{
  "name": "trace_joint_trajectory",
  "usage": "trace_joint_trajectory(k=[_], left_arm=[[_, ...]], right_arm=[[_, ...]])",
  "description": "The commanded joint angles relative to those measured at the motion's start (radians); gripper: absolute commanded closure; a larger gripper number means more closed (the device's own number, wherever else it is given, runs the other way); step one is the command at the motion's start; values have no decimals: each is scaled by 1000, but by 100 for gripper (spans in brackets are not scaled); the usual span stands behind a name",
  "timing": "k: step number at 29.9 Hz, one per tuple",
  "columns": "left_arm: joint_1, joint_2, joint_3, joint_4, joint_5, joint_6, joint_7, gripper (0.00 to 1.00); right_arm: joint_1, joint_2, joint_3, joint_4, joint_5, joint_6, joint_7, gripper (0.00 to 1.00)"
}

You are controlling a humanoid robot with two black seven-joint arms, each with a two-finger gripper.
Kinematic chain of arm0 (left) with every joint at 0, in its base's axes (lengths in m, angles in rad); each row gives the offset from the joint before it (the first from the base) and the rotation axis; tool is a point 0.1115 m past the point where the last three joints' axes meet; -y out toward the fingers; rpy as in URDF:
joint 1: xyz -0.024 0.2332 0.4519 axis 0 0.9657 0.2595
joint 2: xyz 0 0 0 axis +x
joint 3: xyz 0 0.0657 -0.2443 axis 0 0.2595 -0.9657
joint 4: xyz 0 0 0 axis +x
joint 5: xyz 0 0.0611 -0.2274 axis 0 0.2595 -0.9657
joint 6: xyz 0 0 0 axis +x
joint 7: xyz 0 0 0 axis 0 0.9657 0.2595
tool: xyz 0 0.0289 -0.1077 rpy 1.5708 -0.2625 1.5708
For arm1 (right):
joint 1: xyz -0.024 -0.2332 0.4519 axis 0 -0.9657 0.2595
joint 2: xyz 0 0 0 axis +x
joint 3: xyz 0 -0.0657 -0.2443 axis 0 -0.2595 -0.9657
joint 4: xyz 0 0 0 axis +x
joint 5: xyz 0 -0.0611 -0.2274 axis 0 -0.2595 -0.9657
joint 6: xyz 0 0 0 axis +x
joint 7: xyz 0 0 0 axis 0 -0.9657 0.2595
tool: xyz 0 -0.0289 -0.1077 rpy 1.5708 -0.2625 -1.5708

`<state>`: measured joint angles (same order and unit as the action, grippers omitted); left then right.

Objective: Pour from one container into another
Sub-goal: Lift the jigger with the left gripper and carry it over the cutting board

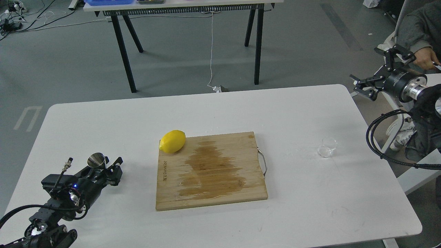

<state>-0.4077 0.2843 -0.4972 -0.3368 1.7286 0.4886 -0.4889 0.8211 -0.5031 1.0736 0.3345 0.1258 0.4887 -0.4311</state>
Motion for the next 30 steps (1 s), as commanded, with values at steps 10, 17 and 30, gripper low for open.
trace_joint_trajectory(k=[10, 17, 30], left_arm=[[-163, 29, -1, -112, 2, 0, 0, 99], [-307, 78, 0, -269, 6, 0, 0, 99], [-347, -197, 126, -352, 150, 0, 0, 98]], right_arm=[[-2, -5, 3, -2, 0, 0, -2, 1], [15, -5, 9, -9, 0, 0, -2, 1], [154, -5, -6, -25, -2, 0, -6, 1]])
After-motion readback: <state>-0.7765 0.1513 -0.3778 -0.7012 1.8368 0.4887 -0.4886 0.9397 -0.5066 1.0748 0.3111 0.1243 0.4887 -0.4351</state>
